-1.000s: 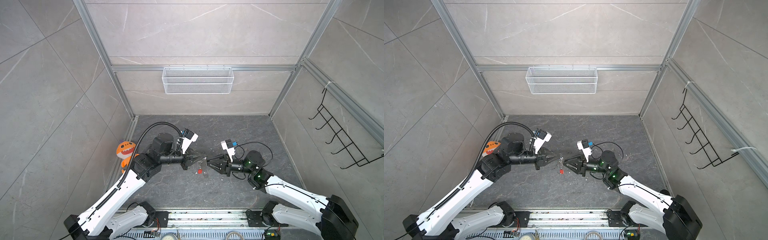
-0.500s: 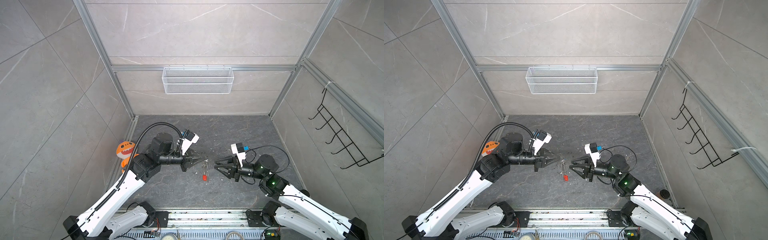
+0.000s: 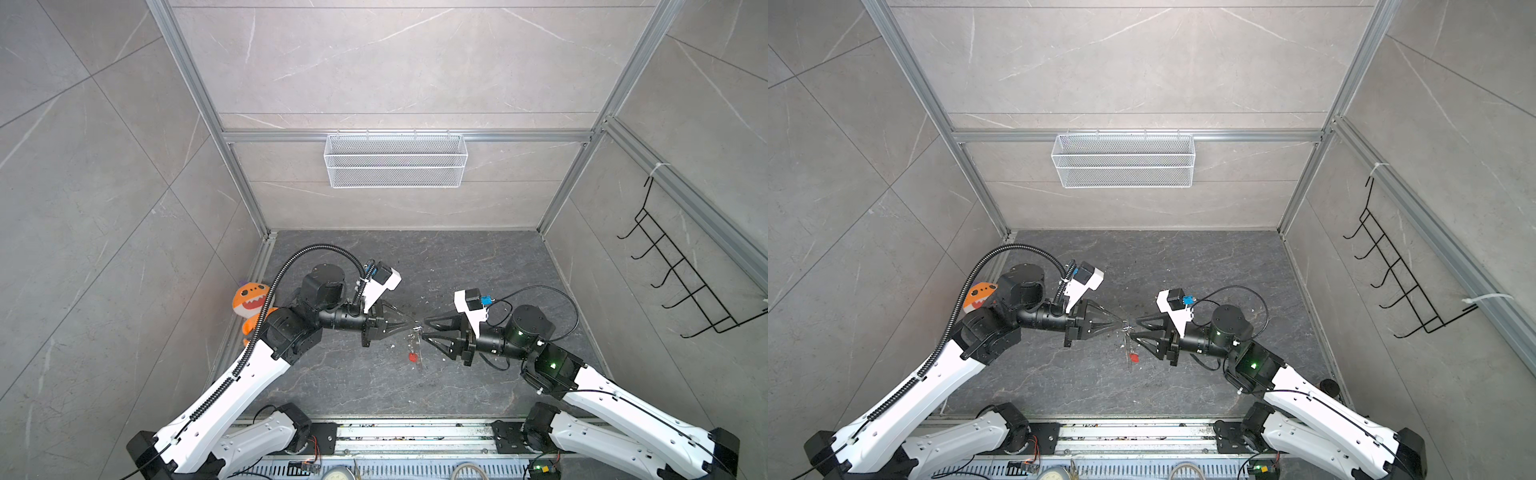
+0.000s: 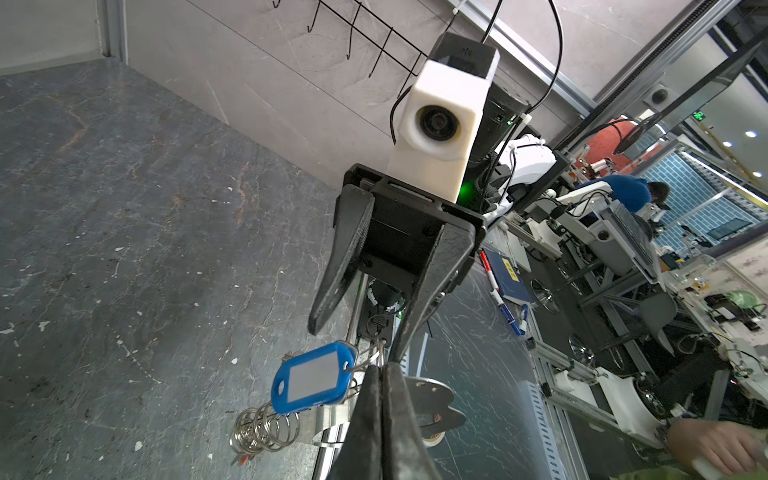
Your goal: Remove the keys from the keyring
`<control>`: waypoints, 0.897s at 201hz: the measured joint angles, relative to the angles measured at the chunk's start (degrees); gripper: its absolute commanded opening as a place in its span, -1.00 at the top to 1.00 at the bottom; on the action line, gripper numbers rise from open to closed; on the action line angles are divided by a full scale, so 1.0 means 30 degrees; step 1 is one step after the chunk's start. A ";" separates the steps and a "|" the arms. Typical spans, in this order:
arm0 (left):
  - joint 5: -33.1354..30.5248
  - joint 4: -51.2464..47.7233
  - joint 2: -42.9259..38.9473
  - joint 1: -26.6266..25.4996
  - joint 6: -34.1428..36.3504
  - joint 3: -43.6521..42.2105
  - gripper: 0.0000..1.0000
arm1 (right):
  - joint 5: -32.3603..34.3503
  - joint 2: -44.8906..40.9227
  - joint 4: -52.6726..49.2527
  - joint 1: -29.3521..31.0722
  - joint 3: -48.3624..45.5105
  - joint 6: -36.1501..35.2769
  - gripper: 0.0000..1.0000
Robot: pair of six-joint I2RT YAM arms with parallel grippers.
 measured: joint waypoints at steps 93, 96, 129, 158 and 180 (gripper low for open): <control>0.1013 0.0503 0.0044 0.0000 -0.0022 0.0000 1.00 | 0.1020 0.0940 -0.1384 0.1195 0.1501 -0.2273 0.27; 0.1013 0.0525 0.0036 0.0000 -0.0022 0.0000 1.00 | 0.1035 0.0947 -0.1435 0.1217 0.1515 -0.2310 0.30; 0.1005 0.0831 -0.0007 0.0000 -0.0073 -0.0124 1.00 | 0.1392 0.0947 -0.1880 0.1552 0.1515 -0.2688 0.59; 0.0984 0.1406 -0.0240 0.0000 -0.0430 -0.0546 1.00 | 0.1931 0.0933 -0.2135 0.1872 0.1515 -0.3002 0.75; 0.0867 0.2091 -0.0525 0.0000 -0.0860 -0.0933 1.00 | 0.2470 0.0933 -0.2317 0.2186 0.1515 -0.3249 0.86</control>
